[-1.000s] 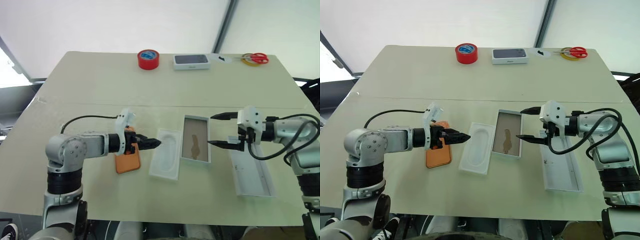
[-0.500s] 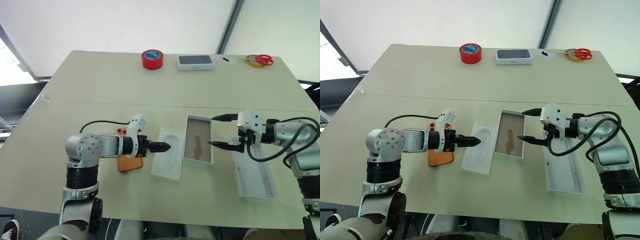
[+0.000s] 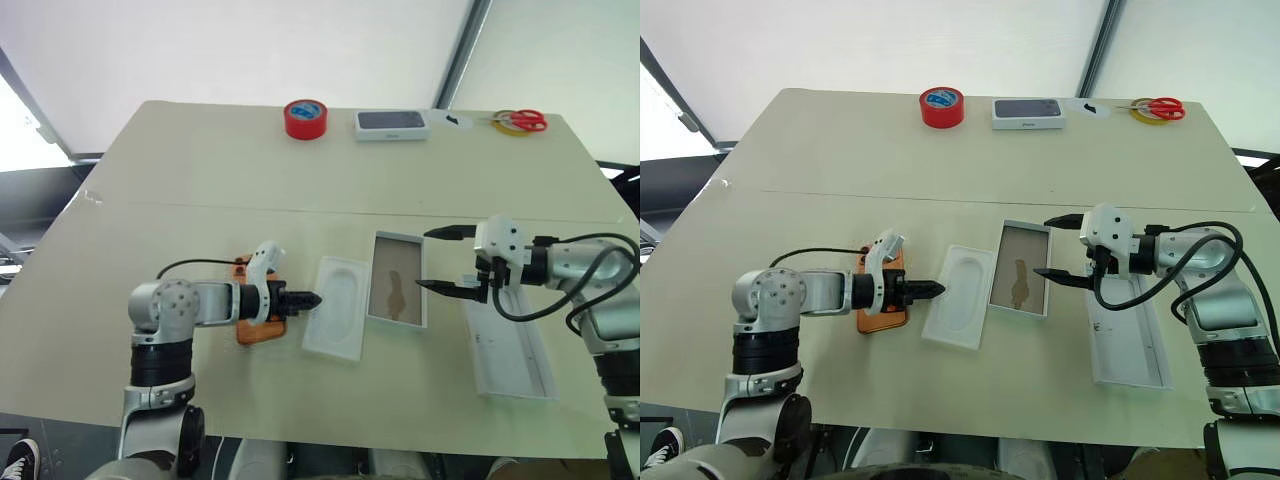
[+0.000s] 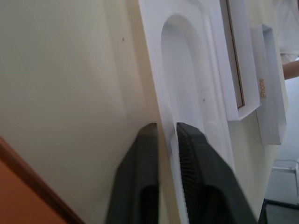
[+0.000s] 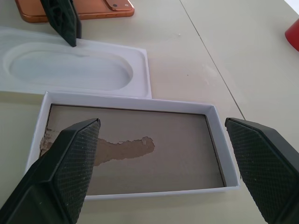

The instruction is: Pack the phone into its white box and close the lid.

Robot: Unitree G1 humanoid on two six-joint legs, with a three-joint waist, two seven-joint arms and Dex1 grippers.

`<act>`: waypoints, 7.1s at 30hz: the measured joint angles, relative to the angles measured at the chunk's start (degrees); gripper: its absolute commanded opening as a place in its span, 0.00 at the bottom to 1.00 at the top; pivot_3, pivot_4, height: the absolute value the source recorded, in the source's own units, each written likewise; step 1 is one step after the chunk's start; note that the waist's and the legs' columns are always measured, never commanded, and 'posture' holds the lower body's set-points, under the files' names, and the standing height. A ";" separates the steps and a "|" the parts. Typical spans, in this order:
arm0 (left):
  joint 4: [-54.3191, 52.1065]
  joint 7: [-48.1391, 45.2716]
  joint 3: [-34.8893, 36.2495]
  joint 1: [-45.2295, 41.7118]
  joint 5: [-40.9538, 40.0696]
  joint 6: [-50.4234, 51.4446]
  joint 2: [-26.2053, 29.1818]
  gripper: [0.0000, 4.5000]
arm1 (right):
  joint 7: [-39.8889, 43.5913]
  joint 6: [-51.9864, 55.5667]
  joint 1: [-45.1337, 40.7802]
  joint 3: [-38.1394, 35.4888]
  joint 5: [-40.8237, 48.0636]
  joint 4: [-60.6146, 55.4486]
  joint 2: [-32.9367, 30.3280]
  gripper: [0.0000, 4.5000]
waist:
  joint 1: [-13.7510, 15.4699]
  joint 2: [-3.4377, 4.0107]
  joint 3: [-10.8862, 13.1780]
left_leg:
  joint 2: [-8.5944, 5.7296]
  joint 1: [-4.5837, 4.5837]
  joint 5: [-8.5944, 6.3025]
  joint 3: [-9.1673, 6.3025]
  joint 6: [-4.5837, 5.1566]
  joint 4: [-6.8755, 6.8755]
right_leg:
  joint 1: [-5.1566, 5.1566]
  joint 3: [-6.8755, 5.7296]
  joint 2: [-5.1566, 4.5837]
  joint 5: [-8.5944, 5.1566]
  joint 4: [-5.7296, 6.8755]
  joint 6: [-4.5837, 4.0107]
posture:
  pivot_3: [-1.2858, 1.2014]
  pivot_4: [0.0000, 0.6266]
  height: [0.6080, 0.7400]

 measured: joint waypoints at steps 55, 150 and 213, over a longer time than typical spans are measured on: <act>3.39 22.74 22.84 -7.94 -16.31 -10.35 -14.56 0.00 | -3.00 10.45 -1.75 17.77 -8.29 -6.57 11.19 0.61 | -0.02 -0.55 0.33 | 0.00 -0.04 0.06 -0.05 -0.14 -0.03 | -0.06 -0.04 0.05 0.00 -0.01 0.01 | 0.52 0.24 1.00; -8.47 0.73 18.76 32.70 -30.36 -31.96 24.16 0.75 | -14.47 -3.49 -19.44 17.71 -18.25 6.68 23.73 0.01 | -1.82 -0.47 0.40 | 0.00 -0.05 -0.02 -0.02 0.02 -0.70 | -0.38 -0.03 -0.15 0.01 -0.18 -0.07 | 0.52 0.24 1.00; 0.43 13.40 7.76 22.70 -37.10 -23.71 13.35 0.01 | -13.40 6.68 -21.25 36.41 -35.06 8.48 31.95 0.00 | -1.75 -0.32 -0.28 | -0.31 0.28 0.01 -0.14 -0.05 -0.90 | -0.07 -0.11 -0.38 0.00 -0.25 -0.11 | 0.52 0.24 1.00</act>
